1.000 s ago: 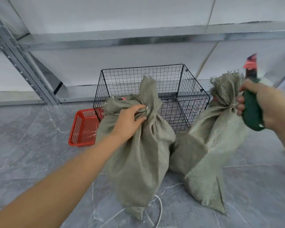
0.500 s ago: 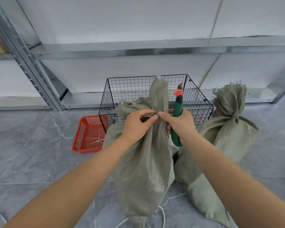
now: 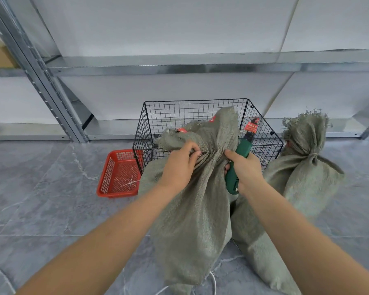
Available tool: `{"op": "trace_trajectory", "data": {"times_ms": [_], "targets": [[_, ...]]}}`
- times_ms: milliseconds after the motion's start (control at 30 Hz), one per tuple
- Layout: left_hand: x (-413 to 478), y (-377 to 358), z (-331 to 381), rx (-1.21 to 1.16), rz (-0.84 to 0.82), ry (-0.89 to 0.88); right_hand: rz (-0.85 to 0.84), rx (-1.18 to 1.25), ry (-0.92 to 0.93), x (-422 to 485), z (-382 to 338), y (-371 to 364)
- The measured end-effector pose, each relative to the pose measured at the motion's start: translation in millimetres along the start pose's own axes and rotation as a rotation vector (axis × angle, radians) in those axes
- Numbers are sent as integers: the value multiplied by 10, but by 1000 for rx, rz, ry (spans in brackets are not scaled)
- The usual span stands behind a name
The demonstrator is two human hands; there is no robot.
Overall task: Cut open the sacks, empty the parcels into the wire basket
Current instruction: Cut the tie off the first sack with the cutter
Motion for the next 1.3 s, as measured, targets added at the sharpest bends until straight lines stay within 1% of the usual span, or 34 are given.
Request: {"op": "trace_trajectory", "data": {"times_ms": [100, 233, 300, 400, 467, 533, 567, 667, 733, 767, 867, 1000, 1067, 1167, 1233, 1300], "targets": [[-24, 31, -70, -59, 44, 48, 100, 0, 30, 53, -26, 104], [6, 192, -192, -113, 102, 151, 257, -73, 86, 135, -54, 261], [33, 319, -289, -129, 128, 190, 306, -87, 81, 151, -58, 314], [83, 604, -454, -122, 225, 210, 361, -131, 93, 182, -97, 408], [106, 823, -536, -104, 285, 209, 383, -306, 167, 164, -180, 405], [130, 1006, -598, -85, 313, 207, 401, -549, 310, 50, -322, 303], [137, 1076, -639, -78, 321, 210, 390, -647, 390, -5, -389, 229], [120, 1234, -803, -90, 363, 225, 315, -842, 632, -230, -629, -71], [101, 1311, -893, -122, 350, 238, 194, -961, 719, -280, -712, -328], [85, 1333, -933, -134, 325, 246, 110, -1003, 721, -283, -695, -466], [9, 1380, -1125, -142, 269, 292, -132, -994, 688, -359, -536, -861], [-13, 1423, -1615, -63, 232, 384, -280, -999, 641, -485, -279, -1226], [115, 1494, -1849, 20, 213, 407, -302, -994, 622, -478, -187, -1335], [445, 1679, -2153, 146, 218, 434, -285, -1008, 592, -401, -106, -1411], [600, 1756, -2328, 240, 136, 484, -267, -1018, 585, -358, -119, -1468], [635, 1727, -2474, 245, 36, 517, -256, -1019, 577, -313, -135, -1514]]}}
Point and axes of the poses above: each hand's wrist, its own x-axis towards the middle knuckle, its own y-axis out of the back of the hand, z = x × y, the point moved 5 cm from there along x, towards the middle knuckle, and after that the axes turned 8 degrees about -x, right-handed, at the moved point
